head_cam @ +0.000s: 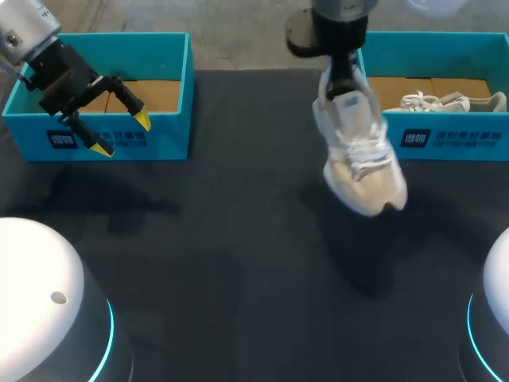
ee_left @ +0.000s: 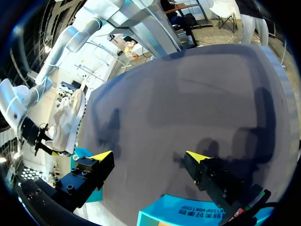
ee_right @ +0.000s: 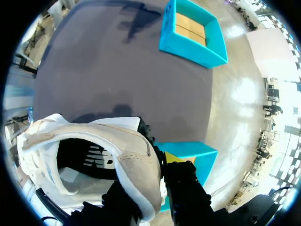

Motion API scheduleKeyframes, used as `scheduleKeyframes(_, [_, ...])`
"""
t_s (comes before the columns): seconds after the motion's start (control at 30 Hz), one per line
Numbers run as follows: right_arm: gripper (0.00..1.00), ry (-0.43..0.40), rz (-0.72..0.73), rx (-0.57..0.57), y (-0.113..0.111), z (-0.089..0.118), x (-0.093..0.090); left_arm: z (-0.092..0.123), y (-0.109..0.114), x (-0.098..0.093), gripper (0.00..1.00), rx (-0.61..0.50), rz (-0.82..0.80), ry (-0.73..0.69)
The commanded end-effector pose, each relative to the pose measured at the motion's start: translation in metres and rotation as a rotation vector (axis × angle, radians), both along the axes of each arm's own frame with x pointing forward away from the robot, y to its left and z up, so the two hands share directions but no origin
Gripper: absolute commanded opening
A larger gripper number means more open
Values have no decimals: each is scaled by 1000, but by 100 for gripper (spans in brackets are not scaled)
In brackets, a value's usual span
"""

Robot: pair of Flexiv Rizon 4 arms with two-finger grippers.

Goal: Take the shoe out of the shoebox, open the shoe tongue, remove and reinsert the insole, then place the shoe into the shoebox

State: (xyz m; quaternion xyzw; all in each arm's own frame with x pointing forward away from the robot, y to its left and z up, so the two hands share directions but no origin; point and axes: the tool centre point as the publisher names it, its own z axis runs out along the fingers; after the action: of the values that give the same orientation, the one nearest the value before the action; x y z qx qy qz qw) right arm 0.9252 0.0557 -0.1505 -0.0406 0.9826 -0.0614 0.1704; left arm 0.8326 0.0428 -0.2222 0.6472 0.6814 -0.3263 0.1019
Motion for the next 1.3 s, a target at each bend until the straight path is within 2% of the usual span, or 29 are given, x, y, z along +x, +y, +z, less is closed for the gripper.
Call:
scheduleKeyframes(0.03, [0,0,21,11,-32,12,25,0,0,-1,100,3,0,-2])
scheduleKeyframes(0.13, [0,-8,27,17,-51,18,46,0,0,-1,100,3,0,-2])
scheduleKeyframes(0.2, [0,-9,29,20,-55,19,51,0,0,-1,100,3,0,-2])
scheduleKeyframes(0.23, [0,-17,33,23,-70,22,67,0,0,-1,100,3,0,-2])
scheduleKeyframes(0.37, [0,-20,38,24,-93,24,96,0,0,-1,100,3,0,-2])
scheduleKeyframes(0.4, [0,-20,38,24,-93,24,96,0,0,-1,100,3,0,-2])
scheduleKeyframes(0.43, [0,-12,35,14,-101,23,110,0,0,-1,100,3,0,-2])
scheduleKeyframes(0.53, [0,-13,31,3,-115,23,129,0,0,-1,100,3,0,-2])
scheduleKeyframes(0.67, [0,-15,34,9,-131,22,150,0,0,-1,100,3,0,-2])
scheduleKeyframes(0.7, [0,-15,34,9,-131,22,150,0,0,-1,100,3,0,-2])
scheduleKeyframes(0.73, [0,-17,38,4,-137,22,160,0,0,-1,100,3,0,-2])
scheduleKeyframes(1.0, [0,-10,21,-40,-158,24,181,0,0,-1,100,3,0,-2])
scheduleKeyframes(1.3, [0,-10,21,-40,-158,24,181,0,0,-1,100,3,0,-2])
